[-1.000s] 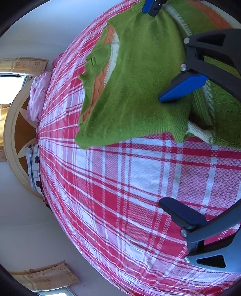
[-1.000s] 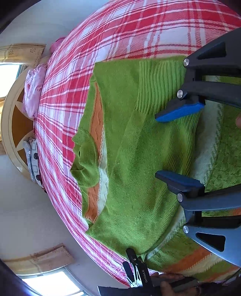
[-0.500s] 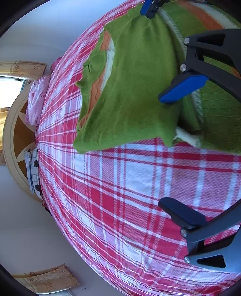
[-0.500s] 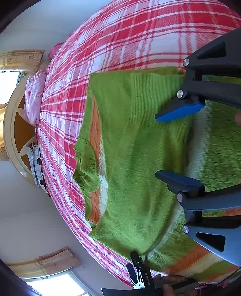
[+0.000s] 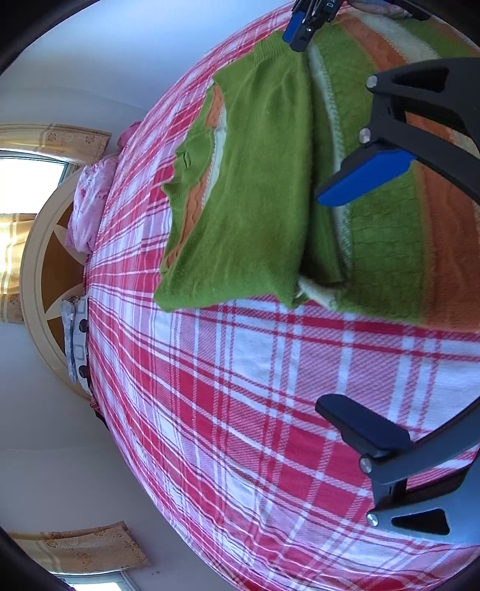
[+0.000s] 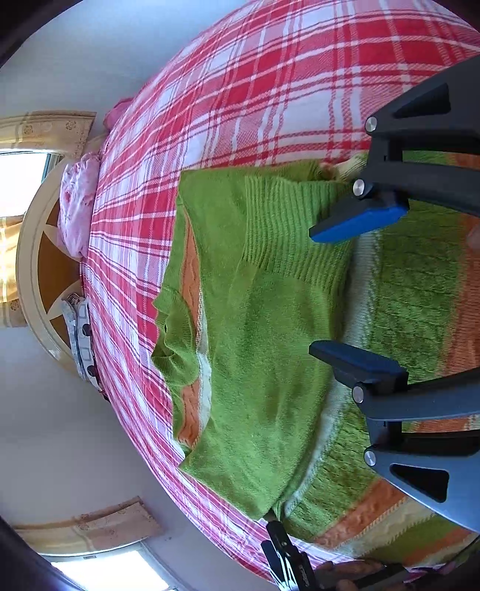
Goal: Fold small clothes
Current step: 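Move both tools back toward the ribbed green hem of the sweater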
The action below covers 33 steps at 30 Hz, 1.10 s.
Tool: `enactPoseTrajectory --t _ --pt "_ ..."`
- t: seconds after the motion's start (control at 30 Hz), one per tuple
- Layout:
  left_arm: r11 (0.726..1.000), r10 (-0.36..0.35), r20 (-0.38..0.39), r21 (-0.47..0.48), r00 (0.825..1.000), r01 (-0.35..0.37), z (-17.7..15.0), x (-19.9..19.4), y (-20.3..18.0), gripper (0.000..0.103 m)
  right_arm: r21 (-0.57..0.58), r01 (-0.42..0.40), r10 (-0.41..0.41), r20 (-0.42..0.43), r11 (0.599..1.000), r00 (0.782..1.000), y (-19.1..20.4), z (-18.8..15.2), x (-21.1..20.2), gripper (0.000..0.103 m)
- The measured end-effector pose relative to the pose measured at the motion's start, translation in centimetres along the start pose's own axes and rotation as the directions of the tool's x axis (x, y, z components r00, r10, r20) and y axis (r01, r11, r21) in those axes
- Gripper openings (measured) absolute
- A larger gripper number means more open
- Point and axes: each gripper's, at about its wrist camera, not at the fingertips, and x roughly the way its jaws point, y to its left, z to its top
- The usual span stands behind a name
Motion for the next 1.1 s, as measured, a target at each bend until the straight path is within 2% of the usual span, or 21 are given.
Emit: enactPoseTrajectory --t 0.2,0.47,0.8,1.1 --pt "0.999 -0.047 0.016 0.016 0.999 0.047 -1.5 -2.0 -1.0 0.103 0.001 0.000 0.000 -0.028 1.000 1.000 0.4 -1.6 -1.2 0.056" --pt "0.997 -0.067 0.040 0.027 0.997 0.066 -3.9 -4.8 -1.1 0.103 0.014 0.008 -0.008 -0.026 1.000 1.000 0.7 -4.5 -3.0 0.057" --pt "0.997 -0.050 0.027 0.053 0.998 0.049 -7.0 -7.4 -1.6 0.103 0.036 0.006 -0.005 -0.020 0.999 1.000 1.4 -6.9 -5.5 0.060" --pt "0.997 -0.049 0.018 0.063 0.999 0.048 -9.2 -10.0 -1.8 0.103 -0.004 -0.018 0.018 -0.037 1.000 0.999 3.2 -10.1 -8.5 0.060"
